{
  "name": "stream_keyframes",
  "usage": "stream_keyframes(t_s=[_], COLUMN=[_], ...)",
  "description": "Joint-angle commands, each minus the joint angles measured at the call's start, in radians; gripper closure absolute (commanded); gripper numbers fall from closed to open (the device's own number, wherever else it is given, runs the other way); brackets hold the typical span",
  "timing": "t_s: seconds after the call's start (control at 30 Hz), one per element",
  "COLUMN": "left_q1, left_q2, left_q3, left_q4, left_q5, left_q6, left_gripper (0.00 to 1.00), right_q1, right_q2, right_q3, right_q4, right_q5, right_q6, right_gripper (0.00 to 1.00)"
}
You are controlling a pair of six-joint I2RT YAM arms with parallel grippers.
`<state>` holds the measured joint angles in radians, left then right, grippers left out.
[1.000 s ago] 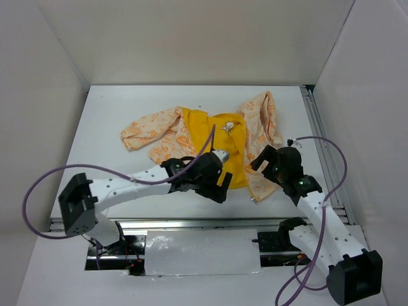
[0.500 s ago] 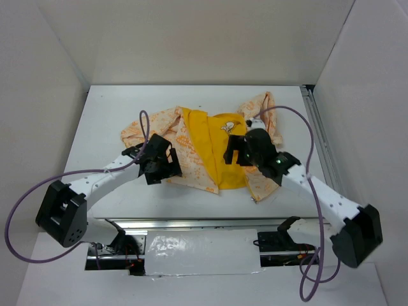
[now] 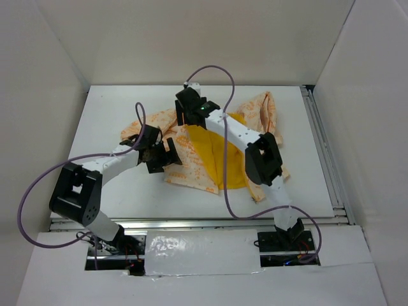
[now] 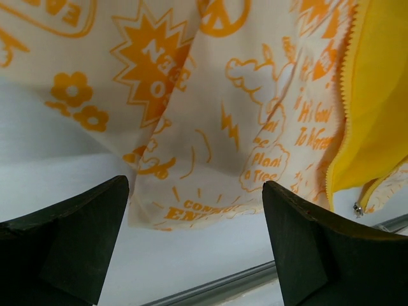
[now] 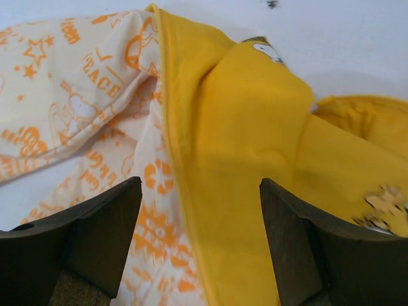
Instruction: Zip up the jacket
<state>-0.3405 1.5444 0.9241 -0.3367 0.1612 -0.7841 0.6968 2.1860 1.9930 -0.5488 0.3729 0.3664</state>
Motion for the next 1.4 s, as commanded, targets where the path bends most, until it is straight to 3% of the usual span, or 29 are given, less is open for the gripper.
stream_keyframes(t_s=[0.0,0.1,0.17,0.2,0.33,0.4,0.5,0.53,0.7,0.77,0.9,1.03,1.1,1.2,1.23,1.27,1.37], left_q1=[0.009,0.008,0.011,0.014,0.032,0.034,0.037,0.04,0.037,0.041,0.073,0.1,0.103,0.089,0.089,0.092,0.106], left_q2=[0.029,0.078,0.109,0.117,0.134,0.117,0.088,0.085,0.0,-0.038,-0.096,-0.176,-0.223,-0.346,-0.377,-0.406,-0.516], left_q3=[0.019,0.041,0.048,0.048,0.056,0.061,0.061,0.067,0.079,0.111,0.345,0.55,0.559,0.405,0.283,0.228,0.023], left_q4=[0.074,0.055,0.042,0.042,0.054,0.05,0.045,0.044,0.061,0.054,0.01,-0.042,-0.076,-0.076,-0.074,-0.081,-0.137], left_q5=[0.058,0.043,0.021,0.021,0.057,0.044,0.024,0.026,0.047,0.041,0.046,0.07,0.081,0.067,0.067,0.057,0.051], left_q6=[0.048,0.042,0.039,0.045,0.065,0.071,0.077,0.083,0.111,0.129,0.204,0.266,0.261,0.212,0.191,0.137,0.045], left_gripper=[0.02,0.04,0.1,0.18,0.35,0.58,1.0,1.0,1.0,1.0,1.0,1.0,1.0,1.0,1.0,1.0,1.0], right_q1=[0.006,0.003,-0.005,-0.009,-0.051,-0.065,-0.091,-0.106,-0.157,-0.195,-0.272,-0.386,-0.428,-0.497,-0.505,-0.511,-0.529], right_q2=[0.135,0.224,0.227,0.224,0.265,0.27,0.215,0.168,0.048,0.026,-0.067,-0.234,-0.291,-0.438,-0.492,-0.506,-0.517], right_q3=[0.236,0.337,0.316,0.273,0.283,0.283,0.209,0.157,0.087,0.113,0.271,0.296,0.227,-0.082,-0.15,-0.278,-0.442], right_q4=[-0.101,-0.114,-0.082,-0.039,-0.065,-0.089,-0.053,-0.013,0.067,0.092,0.082,0.052,0.001,0.05,0.055,0.053,0.053], right_q5=[0.038,0.043,0.031,0.0,-0.045,-0.037,-0.011,0.015,-0.026,-0.116,-0.291,-0.406,-0.442,-0.529,-0.546,-0.536,-0.488], right_q6=[-0.012,-0.003,0.009,0.014,0.084,0.12,0.151,0.169,0.16,0.132,0.123,0.147,0.17,0.19,0.184,0.181,0.184], right_gripper=[0.19,0.2,0.2,0.21,0.39,0.51,0.79,1.0,1.0,1.0,1.0,1.0,1.0,1.0,1.0,1.0,1.0])
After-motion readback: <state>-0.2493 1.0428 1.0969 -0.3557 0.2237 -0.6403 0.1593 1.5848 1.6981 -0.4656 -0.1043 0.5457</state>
